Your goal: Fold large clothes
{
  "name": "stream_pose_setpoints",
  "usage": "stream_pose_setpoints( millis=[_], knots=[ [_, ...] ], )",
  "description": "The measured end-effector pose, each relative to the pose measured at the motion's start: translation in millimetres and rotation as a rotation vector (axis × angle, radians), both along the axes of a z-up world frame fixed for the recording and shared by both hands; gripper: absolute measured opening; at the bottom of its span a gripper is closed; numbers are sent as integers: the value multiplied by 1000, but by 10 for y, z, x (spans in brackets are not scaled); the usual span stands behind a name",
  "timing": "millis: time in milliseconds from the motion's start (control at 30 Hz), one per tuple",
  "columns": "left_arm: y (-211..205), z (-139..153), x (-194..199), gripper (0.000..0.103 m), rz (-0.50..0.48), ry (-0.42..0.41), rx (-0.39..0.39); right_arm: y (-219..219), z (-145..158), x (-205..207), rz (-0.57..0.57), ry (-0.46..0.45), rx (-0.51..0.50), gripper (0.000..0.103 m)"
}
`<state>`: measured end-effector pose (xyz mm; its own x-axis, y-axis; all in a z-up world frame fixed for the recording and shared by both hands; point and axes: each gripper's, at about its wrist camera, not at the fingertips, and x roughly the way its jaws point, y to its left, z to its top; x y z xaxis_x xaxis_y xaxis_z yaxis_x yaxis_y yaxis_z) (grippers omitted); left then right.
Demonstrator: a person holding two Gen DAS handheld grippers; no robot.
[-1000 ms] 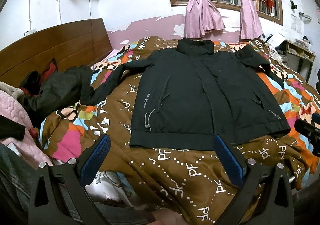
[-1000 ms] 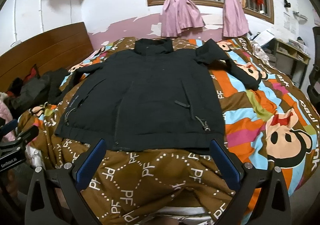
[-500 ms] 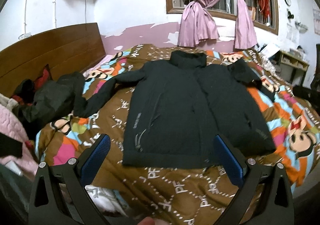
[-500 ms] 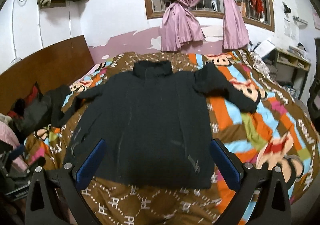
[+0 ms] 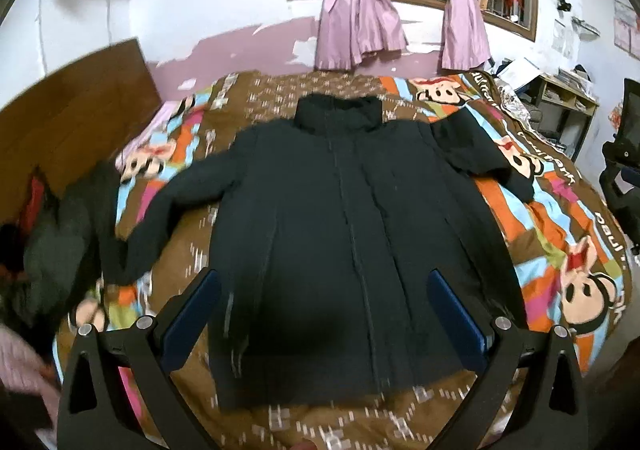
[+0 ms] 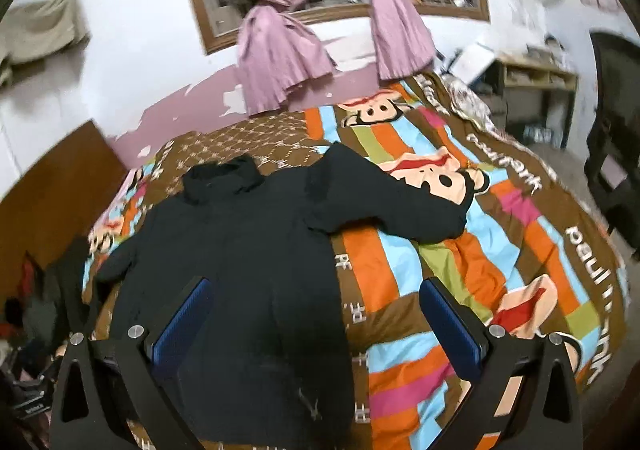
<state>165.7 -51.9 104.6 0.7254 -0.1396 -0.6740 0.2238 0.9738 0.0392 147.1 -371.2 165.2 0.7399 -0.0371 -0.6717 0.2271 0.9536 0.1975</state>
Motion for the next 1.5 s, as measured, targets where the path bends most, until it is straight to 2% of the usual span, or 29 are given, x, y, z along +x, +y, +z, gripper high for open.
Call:
stream_pose_setpoints(
  millis=[133, 267, 333, 433, 533, 633, 700, 833, 933, 1000, 1067, 1133, 1167, 1200, 1267, 1367, 1500],
  knots=[
    [-204, -47, 472, 101, -43, -43, 4, -482, -234, 346, -125, -15, 61, 103],
    [-467, -286, 1003, 101, -80, -30, -50, -989, -574, 679, -241, -26, 85, 103],
    [-618, -429, 1278, 101, -97, -18, -70, -1230, -832, 878, -293, -7, 84, 103],
    [-886, -638, 1719, 101, -123, -15, -100, -1560, -1277, 1113, -347, 50, 143, 103],
    [-1176, -876, 2120, 101, -168, -13, -129, -1796, -1650, 1215, -426, 26, 182, 103],
    [-1528, -1102, 2536, 101, -203, -13, -144, -2028, -2036, 1321, -462, 9, 255, 103],
    [-1688, -1238, 2740, 101, -213, -5, -162, -2190, -2305, 1369, -522, 33, 324, 103],
    [-1856, -1410, 2949, 101, -233, -1, -205, -2447, -2711, 1356, -653, -16, 559, 103],
    [-1992, -1526, 3139, 101, -236, 23, -217, -2508, -2862, 1468, -660, -28, 642, 86],
    [-2081, -1628, 3299, 101, -253, 80, -239, -2540, -2897, 1563, -636, -33, 675, 67],
    [-2169, -1669, 3395, 101, -275, 119, -276, -2570, -2896, 1638, -622, -50, 697, 62],
    [-2273, -1753, 3497, 101, -322, 187, -301, -2588, -2891, 1710, -606, -60, 704, 42],
    [-2310, -1802, 3529, 100, -338, 215, -298, -2584, -2897, 1750, -602, -39, 691, 27],
    [-2334, -1853, 3545, 100, -336, 227, -281, -2588, -2896, 1801, -593, -25, 680, 18],
    [-2359, -1906, 3509, 100, -338, 225, -252, -2588, -2848, 1810, -577, -25, 668, 10],
    [-2368, -1938, 3503, 100, -338, 228, -225, -2577, -2671, 1798, -562, -39, 631, 7],
    [-2245, -1874, 3477, 100, -327, 235, -245, -2525, -2207, 1785, -526, -67, 556, 6]
  ],
)
